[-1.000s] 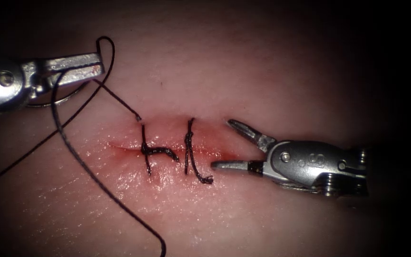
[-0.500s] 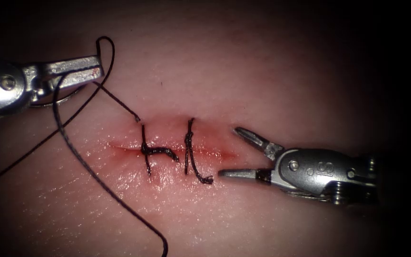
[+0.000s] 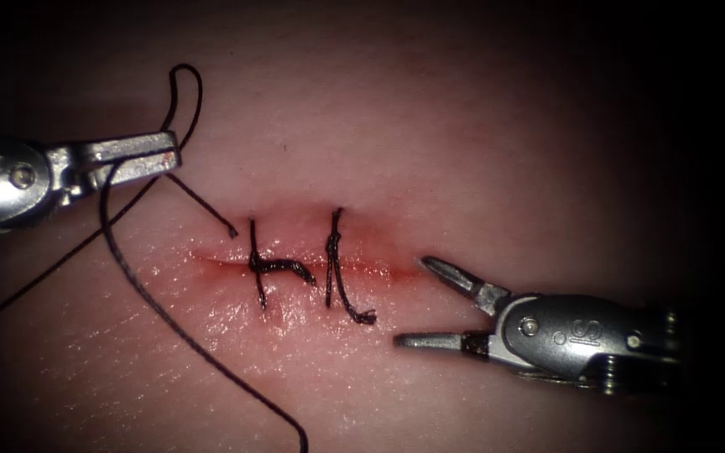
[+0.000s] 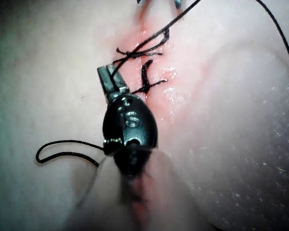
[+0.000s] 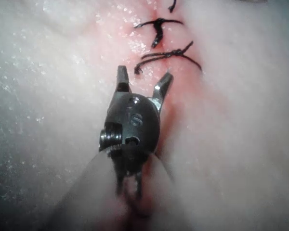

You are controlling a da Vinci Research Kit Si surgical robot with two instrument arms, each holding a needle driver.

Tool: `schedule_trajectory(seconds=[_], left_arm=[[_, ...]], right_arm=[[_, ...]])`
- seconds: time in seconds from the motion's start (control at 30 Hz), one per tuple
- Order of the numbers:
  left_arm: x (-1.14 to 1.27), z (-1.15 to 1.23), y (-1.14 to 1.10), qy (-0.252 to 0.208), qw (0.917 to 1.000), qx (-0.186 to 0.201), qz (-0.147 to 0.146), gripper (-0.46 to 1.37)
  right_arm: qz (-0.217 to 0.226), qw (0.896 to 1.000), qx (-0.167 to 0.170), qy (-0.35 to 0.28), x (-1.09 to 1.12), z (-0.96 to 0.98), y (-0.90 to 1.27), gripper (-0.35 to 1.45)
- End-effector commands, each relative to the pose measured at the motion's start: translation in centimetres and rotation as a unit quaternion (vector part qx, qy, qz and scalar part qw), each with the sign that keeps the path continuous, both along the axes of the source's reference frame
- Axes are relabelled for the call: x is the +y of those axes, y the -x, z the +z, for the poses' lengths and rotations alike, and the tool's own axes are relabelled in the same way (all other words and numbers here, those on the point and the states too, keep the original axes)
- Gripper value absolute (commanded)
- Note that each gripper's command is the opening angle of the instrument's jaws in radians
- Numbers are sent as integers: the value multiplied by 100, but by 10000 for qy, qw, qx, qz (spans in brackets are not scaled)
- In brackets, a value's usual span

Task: Wound Closure
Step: Set the cut suture end down on the skin

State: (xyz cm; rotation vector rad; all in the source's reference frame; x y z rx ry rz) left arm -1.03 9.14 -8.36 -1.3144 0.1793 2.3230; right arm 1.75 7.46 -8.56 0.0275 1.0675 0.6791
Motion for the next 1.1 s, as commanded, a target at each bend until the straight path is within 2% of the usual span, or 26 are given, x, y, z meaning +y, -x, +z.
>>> schedule_trajectory(seconds=[0.03,0.17,0.3,0.5,0.53,0.6,0.67,0.7,0.73,0.77,0.9,1.1], left_arm=[[0,4,-3,-39,10000,-13,39,-35],[-7,17,-12,-98,9998,82,119,-35],[-24,24,-24,-263,9993,195,185,-35],[-65,41,-40,-866,9939,356,584,-35],[-71,45,-41,-977,9925,384,632,-30],[-85,56,-45,-1172,9883,543,817,3],[-91,62,-45,-1289,9860,625,853,11],[-95,66,-45,-1388,9847,612,856,23],[-96,68,-45,-1424,9843,590,861,27],[-97,68,-45,-1483,9835,558,870,38],[-101,65,-47,-1663,9808,470,908,64],[-101,43,-64,-1853,9779,428,873,73]], right_arm=[[-34,10000,15,-5,-2,-1,1,139],[-72,10000,-5,-10,-10,-4,3,138],[-89,10000,-10,-18,-14,-8,5,138],[-89,10000,-10,-19,-14,-9,5,138],[-89,10000,-10,-19,-14,-9,5,138],[-89,10000,-10,-19,-14,-9,5,138],[-98,9999,-19,-26,-14,-9,5,138],[-98,9999,-19,-26,-15,-9,5,138],[-98,9999,-19,-26,-15,-10,5,138],[-98,9999,-19,-26,-15,-10,5,138],[-107,9999,-28,-34,-15,-10,5,138],[-132,9999,-43,-51,-14,-10,7,138]])
